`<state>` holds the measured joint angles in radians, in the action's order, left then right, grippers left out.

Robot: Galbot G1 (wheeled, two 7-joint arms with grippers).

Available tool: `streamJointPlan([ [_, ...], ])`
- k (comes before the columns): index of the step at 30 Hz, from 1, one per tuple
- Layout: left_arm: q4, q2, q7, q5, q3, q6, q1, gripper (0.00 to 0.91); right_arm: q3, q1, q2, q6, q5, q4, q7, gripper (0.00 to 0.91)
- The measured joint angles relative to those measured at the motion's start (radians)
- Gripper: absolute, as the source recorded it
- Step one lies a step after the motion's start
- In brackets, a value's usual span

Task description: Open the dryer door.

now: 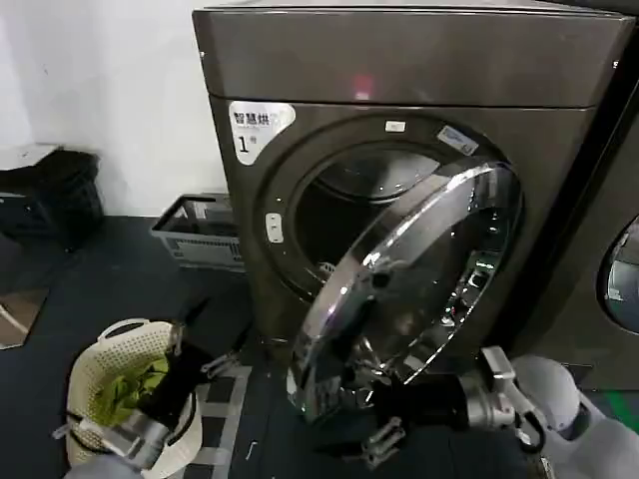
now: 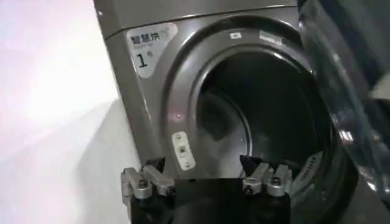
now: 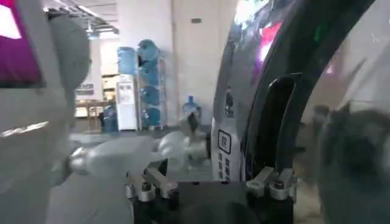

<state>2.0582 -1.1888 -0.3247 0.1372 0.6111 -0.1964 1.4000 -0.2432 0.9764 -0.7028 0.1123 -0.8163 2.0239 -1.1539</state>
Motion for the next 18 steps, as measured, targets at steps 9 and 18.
streamJointPlan([
  [9,-0.053,0.043,-0.033,0.017,-0.092,0.015,-0.115,0.907,-0.075,0.045,0.010,-0.062,-0.010,-0.128,-0.128,0.907],
  [18,-0.106,0.076,-0.082,0.071,-0.190,0.029,-0.222,0.907,-0.190,0.128,0.029,-0.072,0.016,-0.191,-0.179,0.907],
])
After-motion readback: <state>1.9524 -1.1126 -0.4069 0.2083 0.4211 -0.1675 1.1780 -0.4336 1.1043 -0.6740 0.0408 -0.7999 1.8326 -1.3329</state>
